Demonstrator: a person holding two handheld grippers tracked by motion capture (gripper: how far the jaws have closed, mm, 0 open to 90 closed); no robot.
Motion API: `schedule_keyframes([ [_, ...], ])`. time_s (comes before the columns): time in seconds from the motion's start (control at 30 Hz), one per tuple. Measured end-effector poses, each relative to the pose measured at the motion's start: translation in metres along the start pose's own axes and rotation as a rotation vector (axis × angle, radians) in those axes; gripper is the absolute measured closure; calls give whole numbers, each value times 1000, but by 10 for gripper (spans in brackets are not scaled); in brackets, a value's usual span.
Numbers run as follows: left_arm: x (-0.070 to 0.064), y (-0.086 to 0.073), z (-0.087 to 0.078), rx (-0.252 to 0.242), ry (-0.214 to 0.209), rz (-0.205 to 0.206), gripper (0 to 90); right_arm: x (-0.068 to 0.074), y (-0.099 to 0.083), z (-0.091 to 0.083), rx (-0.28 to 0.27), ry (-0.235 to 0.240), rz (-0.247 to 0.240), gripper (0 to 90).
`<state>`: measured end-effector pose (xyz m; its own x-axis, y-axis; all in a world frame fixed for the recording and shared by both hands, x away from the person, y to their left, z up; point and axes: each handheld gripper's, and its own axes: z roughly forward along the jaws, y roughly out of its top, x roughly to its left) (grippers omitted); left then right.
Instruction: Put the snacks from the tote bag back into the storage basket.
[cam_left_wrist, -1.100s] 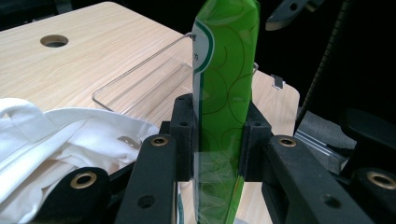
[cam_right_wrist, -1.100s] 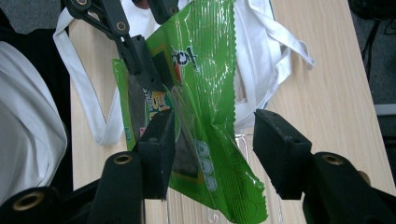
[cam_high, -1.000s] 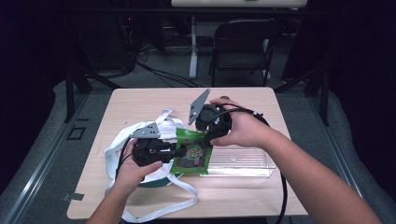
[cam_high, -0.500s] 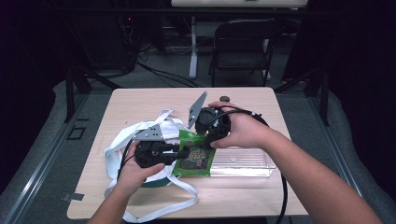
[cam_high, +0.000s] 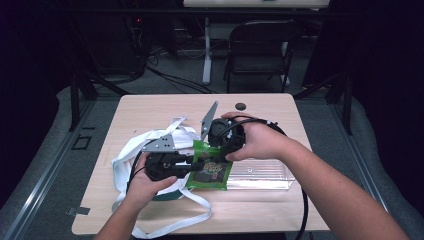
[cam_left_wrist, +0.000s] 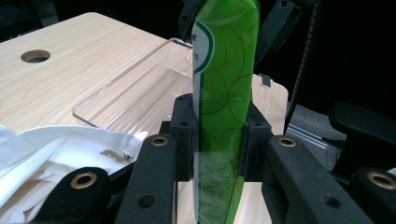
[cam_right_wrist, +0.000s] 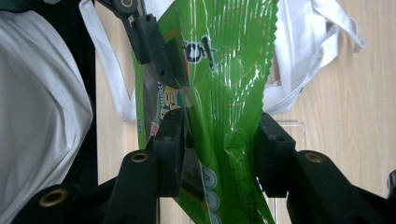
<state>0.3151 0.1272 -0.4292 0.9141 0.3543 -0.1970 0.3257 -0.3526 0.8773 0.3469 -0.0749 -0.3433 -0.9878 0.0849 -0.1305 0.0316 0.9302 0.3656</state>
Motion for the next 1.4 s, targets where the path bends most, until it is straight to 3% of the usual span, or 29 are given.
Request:
schedule_keyframes([
  [0.57,-1,-1,4,8,0,23,717,1,-2,5,20,54,6,711],
  [1.4,7,-4,1,-17,34,-31,558,1,-3,-1,35,20,-9,745],
])
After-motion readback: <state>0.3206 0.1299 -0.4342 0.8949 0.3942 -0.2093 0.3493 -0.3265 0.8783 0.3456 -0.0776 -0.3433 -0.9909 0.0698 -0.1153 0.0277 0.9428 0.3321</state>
